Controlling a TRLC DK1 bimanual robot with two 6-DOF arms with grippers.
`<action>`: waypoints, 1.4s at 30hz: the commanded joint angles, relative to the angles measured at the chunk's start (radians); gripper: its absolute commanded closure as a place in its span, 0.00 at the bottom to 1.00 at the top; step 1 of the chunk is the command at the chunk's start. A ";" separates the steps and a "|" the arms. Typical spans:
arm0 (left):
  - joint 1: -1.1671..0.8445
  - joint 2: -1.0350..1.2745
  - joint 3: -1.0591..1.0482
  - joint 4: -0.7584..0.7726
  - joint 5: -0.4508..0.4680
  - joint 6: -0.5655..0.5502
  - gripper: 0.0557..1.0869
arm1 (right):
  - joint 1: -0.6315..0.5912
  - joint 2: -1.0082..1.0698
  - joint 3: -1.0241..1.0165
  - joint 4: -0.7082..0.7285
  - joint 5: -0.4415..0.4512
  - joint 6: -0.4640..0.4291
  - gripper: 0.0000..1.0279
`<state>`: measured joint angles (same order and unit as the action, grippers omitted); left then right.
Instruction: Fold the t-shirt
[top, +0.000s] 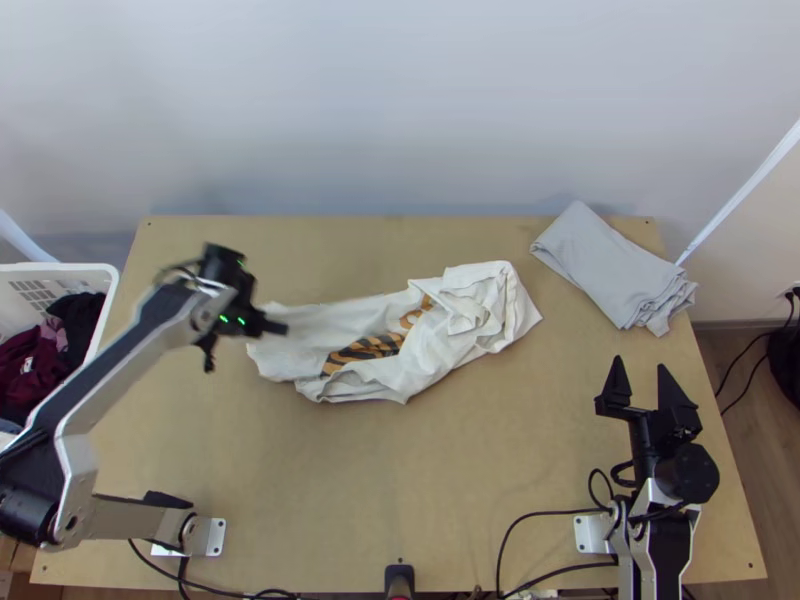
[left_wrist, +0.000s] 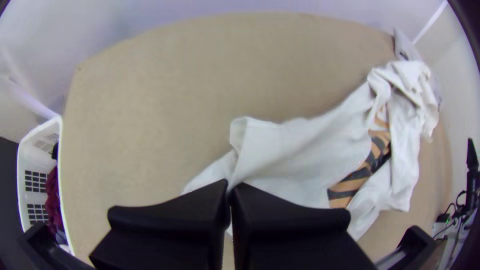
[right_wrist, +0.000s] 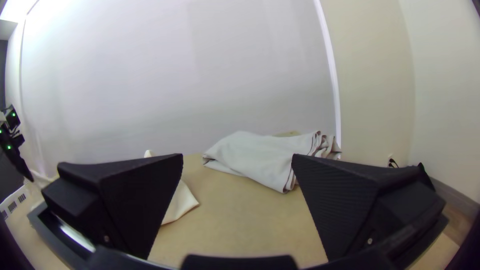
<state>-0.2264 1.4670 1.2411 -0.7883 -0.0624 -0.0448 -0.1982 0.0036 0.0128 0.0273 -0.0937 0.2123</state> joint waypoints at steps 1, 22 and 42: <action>0.038 -0.088 0.172 -0.092 -0.011 -0.020 0.96 | 0.006 -0.005 -0.007 -0.013 0.005 0.013 0.04; -0.393 0.108 0.595 -0.178 -0.091 -0.184 0.96 | 0.006 -0.005 -0.007 -0.013 0.005 0.013 0.04; -0.786 0.730 1.041 -0.117 -0.106 -0.305 0.96 | 0.006 -0.005 -0.007 -0.013 0.005 0.013 0.04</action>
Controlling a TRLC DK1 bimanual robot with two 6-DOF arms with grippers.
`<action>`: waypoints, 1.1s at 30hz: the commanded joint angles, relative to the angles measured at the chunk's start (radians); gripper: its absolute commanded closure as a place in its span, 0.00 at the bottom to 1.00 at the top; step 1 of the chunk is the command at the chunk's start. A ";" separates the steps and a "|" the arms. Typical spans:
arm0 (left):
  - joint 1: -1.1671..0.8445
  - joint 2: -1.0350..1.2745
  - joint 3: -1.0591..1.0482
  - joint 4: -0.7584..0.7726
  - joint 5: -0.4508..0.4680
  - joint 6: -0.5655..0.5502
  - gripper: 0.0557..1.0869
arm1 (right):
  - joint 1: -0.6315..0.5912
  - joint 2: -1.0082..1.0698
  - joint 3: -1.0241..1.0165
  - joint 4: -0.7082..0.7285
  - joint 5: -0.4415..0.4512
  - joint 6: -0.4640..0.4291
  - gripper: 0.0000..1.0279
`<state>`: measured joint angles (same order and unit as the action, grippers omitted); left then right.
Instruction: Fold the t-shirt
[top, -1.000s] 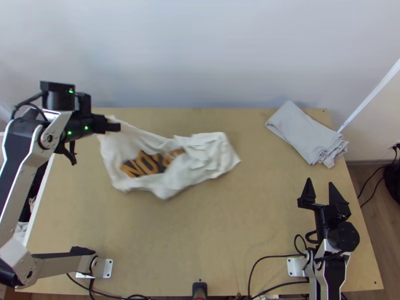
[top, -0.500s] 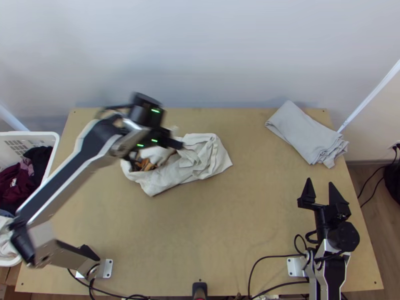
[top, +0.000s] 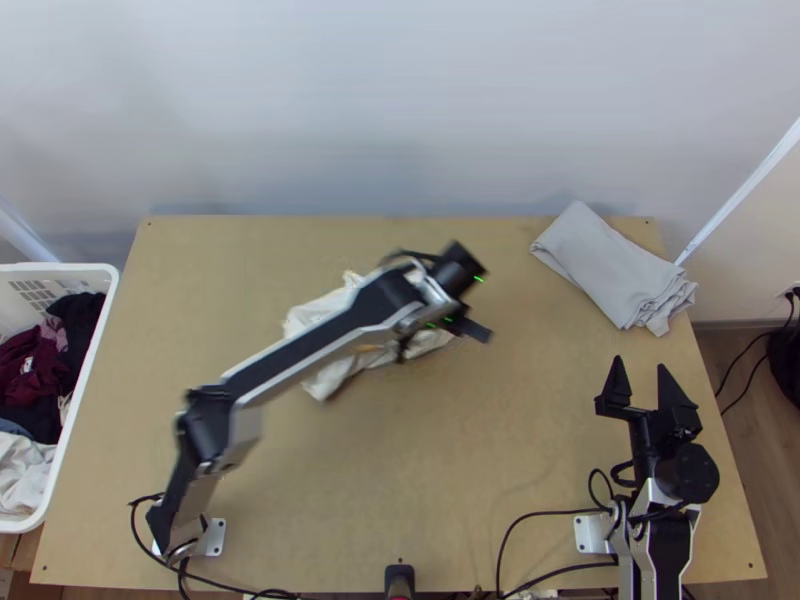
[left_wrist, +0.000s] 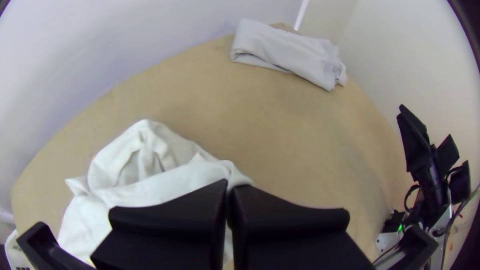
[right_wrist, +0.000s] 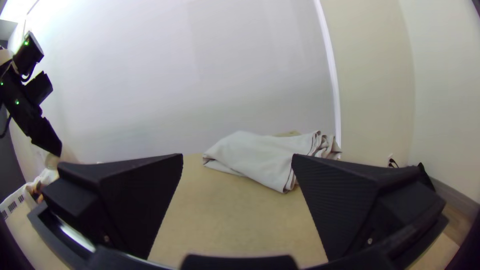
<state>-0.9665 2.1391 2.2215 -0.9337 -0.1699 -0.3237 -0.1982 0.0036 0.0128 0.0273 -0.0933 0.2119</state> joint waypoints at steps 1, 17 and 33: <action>-0.066 0.071 0.061 0.059 0.001 -0.026 0.96 | 0.006 -0.005 -0.007 -0.013 0.004 0.015 0.04; -0.176 0.133 0.060 0.188 0.136 -0.098 0.46 | 0.006 -0.007 -0.007 -0.013 0.004 0.014 0.04; -0.130 0.027 0.056 0.216 0.165 -0.074 0.04 | 0.006 -0.005 -0.007 -0.013 0.004 0.014 0.04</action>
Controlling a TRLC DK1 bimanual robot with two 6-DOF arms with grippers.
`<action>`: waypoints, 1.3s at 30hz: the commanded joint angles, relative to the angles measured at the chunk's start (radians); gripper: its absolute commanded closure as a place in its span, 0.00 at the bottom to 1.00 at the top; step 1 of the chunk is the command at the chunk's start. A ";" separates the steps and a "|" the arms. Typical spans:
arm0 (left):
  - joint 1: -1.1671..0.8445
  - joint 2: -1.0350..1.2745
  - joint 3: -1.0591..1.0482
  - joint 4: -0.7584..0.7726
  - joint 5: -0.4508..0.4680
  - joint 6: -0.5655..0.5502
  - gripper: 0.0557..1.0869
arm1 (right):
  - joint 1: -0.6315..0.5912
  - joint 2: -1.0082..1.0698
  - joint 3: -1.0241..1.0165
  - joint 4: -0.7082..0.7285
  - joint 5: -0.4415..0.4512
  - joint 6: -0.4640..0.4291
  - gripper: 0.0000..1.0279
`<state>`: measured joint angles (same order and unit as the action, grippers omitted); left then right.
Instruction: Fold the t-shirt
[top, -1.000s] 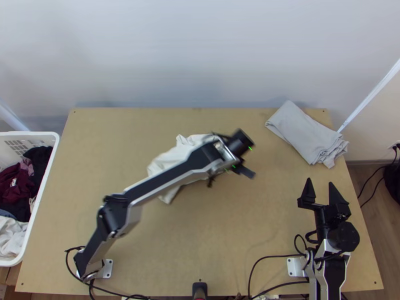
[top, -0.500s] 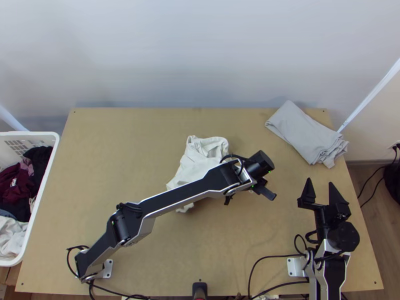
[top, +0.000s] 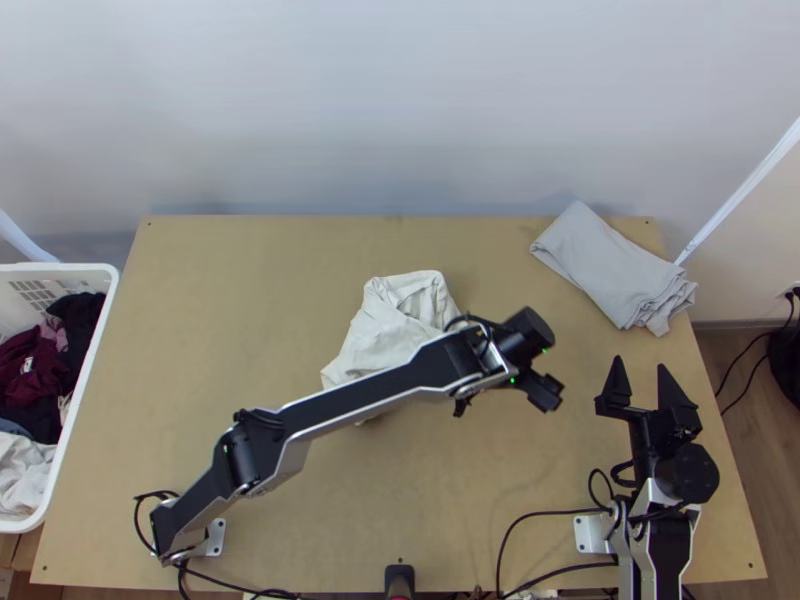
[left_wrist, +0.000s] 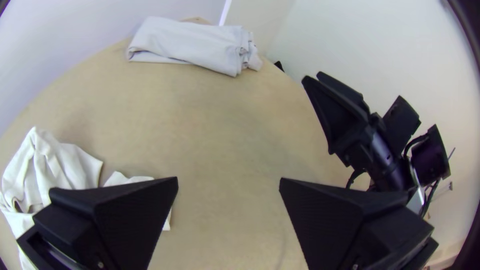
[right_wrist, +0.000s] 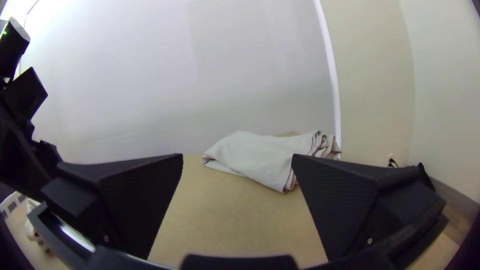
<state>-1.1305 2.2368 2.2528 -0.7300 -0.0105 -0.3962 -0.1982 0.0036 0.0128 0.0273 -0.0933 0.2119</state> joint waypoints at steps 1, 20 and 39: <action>0.046 -0.082 0.025 0.011 0.004 0.007 0.04 | 0.006 -0.005 -0.007 -0.013 0.004 0.014 0.04; 0.623 -0.419 -0.050 -0.167 -0.140 0.105 0.04 | 0.006 -0.007 -0.007 -0.013 0.004 0.014 0.04; 1.071 -0.519 -0.314 -0.206 -0.008 0.105 0.04 | 0.157 -0.004 0.030 -0.026 0.012 0.126 0.04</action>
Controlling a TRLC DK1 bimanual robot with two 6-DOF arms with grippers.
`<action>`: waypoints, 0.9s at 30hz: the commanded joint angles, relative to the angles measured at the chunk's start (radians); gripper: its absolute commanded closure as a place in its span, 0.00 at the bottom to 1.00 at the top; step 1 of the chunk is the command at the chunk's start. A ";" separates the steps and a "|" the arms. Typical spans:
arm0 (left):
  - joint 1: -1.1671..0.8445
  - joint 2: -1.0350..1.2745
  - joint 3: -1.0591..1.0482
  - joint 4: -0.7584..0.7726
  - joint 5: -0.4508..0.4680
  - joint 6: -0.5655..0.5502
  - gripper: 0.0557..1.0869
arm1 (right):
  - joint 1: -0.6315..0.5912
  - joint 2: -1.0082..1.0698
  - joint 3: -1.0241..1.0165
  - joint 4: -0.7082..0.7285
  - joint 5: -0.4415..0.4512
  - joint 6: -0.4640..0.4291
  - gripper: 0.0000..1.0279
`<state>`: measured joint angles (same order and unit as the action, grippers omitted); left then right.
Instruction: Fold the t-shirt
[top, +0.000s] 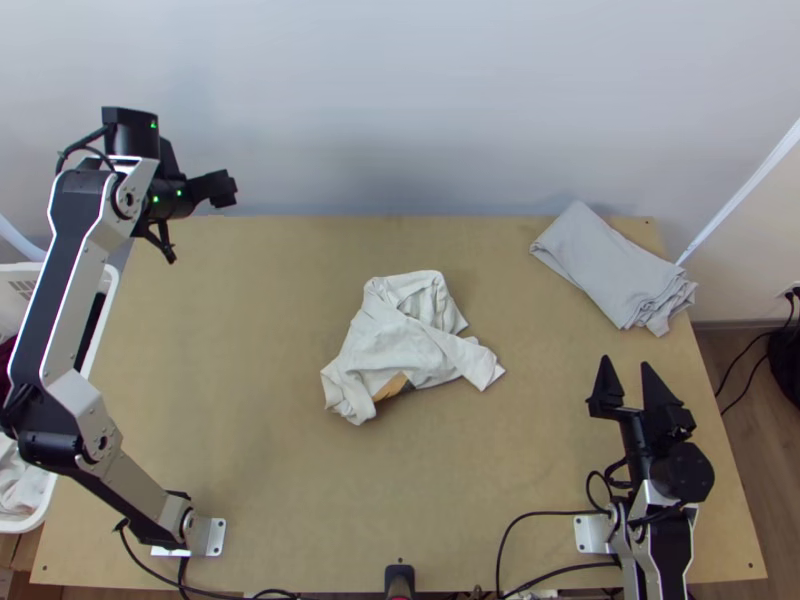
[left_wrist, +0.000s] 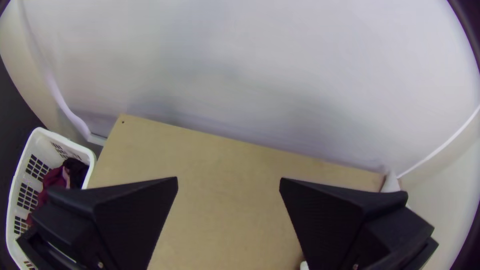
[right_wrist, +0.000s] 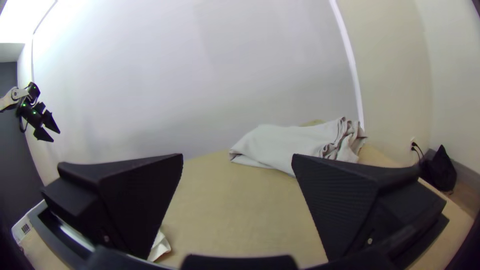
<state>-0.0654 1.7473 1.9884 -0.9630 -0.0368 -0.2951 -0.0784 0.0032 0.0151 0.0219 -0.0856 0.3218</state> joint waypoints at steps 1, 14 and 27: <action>0.006 -0.031 -0.065 0.043 0.025 0.005 0.04 | 0.054 0.001 0.046 -0.039 0.004 0.016 0.04; 0.039 -0.055 -0.226 0.218 0.075 0.053 0.04 | 0.259 0.518 0.542 -0.250 0.017 -0.003 0.04; 0.075 -0.129 -0.378 0.368 0.130 0.013 0.04 | 0.589 1.215 1.174 -0.519 0.056 0.214 0.04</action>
<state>-0.0120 1.6608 1.6379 -0.6102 0.0868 -0.2623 0.4740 1.1007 1.1084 -0.4847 -0.0376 0.4358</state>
